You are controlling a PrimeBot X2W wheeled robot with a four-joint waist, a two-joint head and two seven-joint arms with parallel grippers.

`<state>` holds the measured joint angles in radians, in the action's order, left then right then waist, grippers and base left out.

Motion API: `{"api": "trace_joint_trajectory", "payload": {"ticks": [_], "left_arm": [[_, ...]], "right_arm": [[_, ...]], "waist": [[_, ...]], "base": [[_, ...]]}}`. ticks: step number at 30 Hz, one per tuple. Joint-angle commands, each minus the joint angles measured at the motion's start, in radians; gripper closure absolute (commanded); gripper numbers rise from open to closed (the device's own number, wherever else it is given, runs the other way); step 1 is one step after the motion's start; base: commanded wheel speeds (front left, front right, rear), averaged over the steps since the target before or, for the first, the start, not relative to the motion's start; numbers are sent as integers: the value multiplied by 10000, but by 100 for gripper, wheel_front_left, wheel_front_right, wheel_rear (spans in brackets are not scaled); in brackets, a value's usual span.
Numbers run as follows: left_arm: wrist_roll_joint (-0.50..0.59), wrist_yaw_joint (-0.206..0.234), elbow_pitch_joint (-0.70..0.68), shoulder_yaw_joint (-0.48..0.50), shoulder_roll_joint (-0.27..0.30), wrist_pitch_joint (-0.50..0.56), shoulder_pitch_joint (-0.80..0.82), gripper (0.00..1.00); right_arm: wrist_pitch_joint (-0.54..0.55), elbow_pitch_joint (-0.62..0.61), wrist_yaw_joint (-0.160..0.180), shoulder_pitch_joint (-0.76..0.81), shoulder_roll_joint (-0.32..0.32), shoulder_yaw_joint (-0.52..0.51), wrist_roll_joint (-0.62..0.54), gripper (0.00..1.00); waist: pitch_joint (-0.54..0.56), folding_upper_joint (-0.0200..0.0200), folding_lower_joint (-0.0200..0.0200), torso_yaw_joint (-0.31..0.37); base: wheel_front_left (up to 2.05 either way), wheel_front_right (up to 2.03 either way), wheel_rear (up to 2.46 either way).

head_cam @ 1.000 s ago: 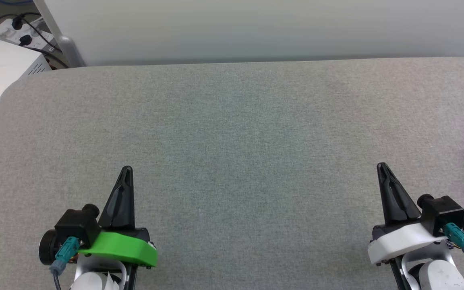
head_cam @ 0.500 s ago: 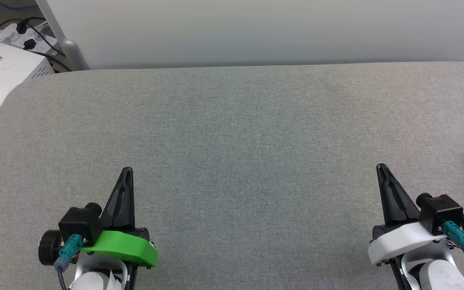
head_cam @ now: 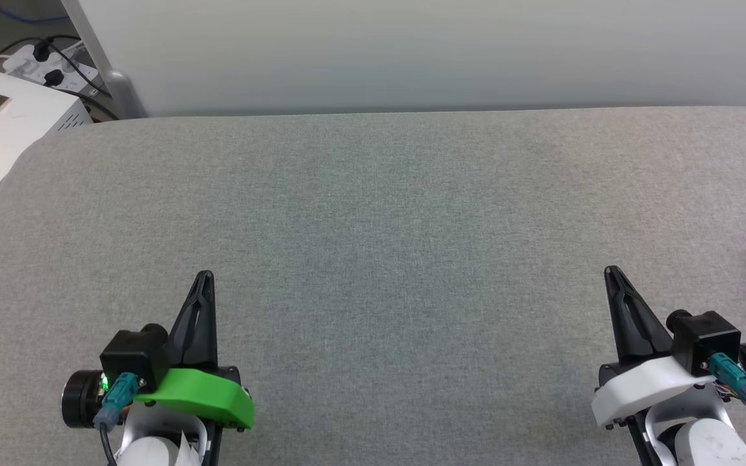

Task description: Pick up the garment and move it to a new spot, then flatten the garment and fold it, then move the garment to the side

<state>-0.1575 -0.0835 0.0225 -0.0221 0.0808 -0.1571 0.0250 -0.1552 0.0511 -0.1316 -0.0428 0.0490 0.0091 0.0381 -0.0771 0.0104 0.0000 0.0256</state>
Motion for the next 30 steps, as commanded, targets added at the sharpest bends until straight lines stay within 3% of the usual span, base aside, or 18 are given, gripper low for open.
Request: {"api": "trace_joint_trajectory", "payload": {"ticks": [1,30], "left_arm": [[112,75,-43,52,-74,58,-99,100],[675,367,-113,117,-163,640,-157,100]], "right_arm": [[59,-79,4,132,10,-16,-39,100],[634,-245,6,246,11,-45,-170,100]], "waist": [[16,-42,0,-6],[307,-66,0,-102]], "base": [[0,0,0],[0,0,0]]}}
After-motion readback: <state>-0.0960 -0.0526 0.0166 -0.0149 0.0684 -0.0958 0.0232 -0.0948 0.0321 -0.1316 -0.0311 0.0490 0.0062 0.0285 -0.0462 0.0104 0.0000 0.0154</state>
